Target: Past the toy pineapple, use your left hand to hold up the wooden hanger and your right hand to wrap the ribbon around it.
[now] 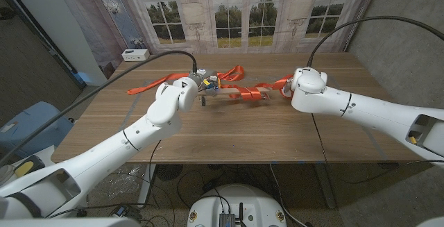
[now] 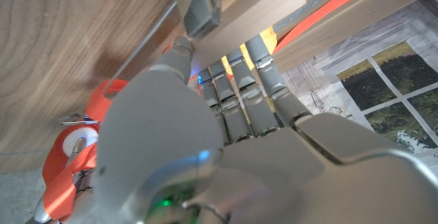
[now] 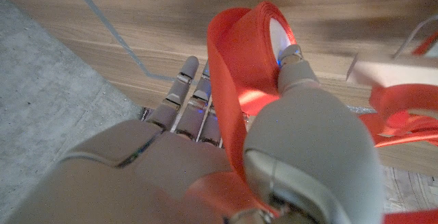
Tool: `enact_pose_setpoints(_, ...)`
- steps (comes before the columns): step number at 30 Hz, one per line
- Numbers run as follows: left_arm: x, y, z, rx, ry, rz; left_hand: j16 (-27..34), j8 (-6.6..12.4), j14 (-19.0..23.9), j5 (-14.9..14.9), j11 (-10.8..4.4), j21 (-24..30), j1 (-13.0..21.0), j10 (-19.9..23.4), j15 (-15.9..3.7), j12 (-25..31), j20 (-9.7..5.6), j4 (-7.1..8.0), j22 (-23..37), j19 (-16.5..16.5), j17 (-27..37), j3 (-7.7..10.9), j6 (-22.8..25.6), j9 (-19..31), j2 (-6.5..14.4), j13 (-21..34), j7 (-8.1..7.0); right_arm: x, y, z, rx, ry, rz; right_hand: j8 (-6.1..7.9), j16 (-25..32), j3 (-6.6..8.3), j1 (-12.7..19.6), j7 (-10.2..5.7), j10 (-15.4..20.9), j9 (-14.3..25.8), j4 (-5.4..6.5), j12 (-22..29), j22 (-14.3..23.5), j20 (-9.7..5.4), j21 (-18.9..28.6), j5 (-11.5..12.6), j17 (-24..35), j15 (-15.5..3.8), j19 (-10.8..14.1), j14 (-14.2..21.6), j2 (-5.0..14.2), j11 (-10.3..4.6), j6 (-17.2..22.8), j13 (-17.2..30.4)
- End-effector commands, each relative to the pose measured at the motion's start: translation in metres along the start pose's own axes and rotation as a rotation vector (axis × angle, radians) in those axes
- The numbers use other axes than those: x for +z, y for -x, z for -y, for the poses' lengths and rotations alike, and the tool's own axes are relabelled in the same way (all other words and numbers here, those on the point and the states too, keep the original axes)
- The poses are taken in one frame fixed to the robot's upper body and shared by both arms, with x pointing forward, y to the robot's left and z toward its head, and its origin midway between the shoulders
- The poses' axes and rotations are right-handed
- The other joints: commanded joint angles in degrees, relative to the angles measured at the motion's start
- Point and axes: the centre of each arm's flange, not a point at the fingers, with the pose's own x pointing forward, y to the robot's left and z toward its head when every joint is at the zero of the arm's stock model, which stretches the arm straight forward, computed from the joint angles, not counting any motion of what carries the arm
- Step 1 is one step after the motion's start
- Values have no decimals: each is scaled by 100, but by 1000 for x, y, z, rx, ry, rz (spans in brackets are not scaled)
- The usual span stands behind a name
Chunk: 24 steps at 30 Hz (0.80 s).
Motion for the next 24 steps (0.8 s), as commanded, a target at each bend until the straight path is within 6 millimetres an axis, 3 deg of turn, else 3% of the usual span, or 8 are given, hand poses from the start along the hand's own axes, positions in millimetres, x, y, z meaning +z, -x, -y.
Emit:
enact_pose_setpoints(1,-2,2,-3,-8,-17,10,22,-140,-109,19,5,-69,-331,-152,-457,-43,-376,64,8,34,-270,-46,-123,-71,-136,-123,-23,3,0,6,82,55,-82,-16,-211,-46,-269,-102,-811,-66,186,-499,5,104,-26,99,-155,-524,-122,-505,-258,9,-652,-109)
enact_pose_setpoints(2,-2,2,-3,-5,-22,8,7,-163,-192,26,-3,-109,-360,-181,-465,-48,-350,63,9,-27,-325,-48,-134,-92,-158,-150,-32,3,-1,6,94,60,-88,-12,-280,-148,-376,-104,-1186,-103,211,-762,-1,99,-81,135,-263,-471,-217,-753,-341,31,-1057,-170)
enact_pose_setpoints(6,-2,5,-4,4,-32,6,3,-428,-903,56,-17,-361,-673,-793,-401,-128,-168,92,18,-353,-676,-168,-776,-295,-371,-384,-246,4,-2,6,114,81,-113,-25,-374,-459,-668,-112,-2015,-191,296,-1371,-19,102,-321,246,-535,-325,-585,-1551,-605,7,-2200,-288)
enact_pose_setpoints(9,-2,6,-5,2,-34,8,16,-450,-1762,73,-11,-669,-887,-1491,-105,-133,170,91,25,-809,-942,-326,-1485,-559,-505,-653,-374,5,-2,7,125,83,-118,-25,-365,-707,-839,-127,-2458,-265,355,-1747,-21,71,-516,389,-757,-299,-825,-2008,-819,-61,-3001,-346)
enact_pose_setpoints(11,-2,6,-6,-2,-31,13,25,-458,-2036,79,9,-777,-965,-1812,-2,-143,212,97,26,-924,-1034,-394,-1717,-668,-531,-764,-439,5,-1,9,140,94,-126,-12,-369,-840,-904,-165,-2693,-302,374,-1931,-22,55,-626,482,-862,-286,-970,-2235,-946,-59,-3337,-366)
enact_pose_setpoints(12,-2,7,-7,-2,-31,14,31,-466,-2107,80,34,-818,-990,-1956,62,-161,233,94,25,-981,-1065,-425,-1815,-702,-555,-800,-438,6,-1,11,158,100,-136,-8,-369,-961,-935,-171,-2875,-340,388,-2093,-24,94,-768,615,-954,-227,-1181,-2491,-1037,-91,-3714,-380)
enact_pose_setpoints(20,-4,11,-11,7,-24,20,63,-485,-2654,113,116,-1065,-1148,-2547,240,-133,260,111,25,-1220,-1232,-650,-2497,-947,-580,-1052,-478,5,-2,18,256,82,-99,15,-375,-1249,-987,-113,-3469,-398,414,-2508,-34,164,-1039,938,-1138,71,-1470,-3117,-1226,37,-4383,-397)
enact_pose_setpoints(24,-12,13,-10,0,80,50,109,-436,-2759,124,104,-1141,-1465,-2611,217,-78,261,286,28,-1227,-1284,-768,-2614,-1043,-486,-1153,-506,-2,2,22,272,-29,35,36,-352,-1329,-1057,-24,-3548,-405,452,-2575,-36,247,-1090,1000,-1172,151,-1497,-3202,-1251,125,-4456,-400)
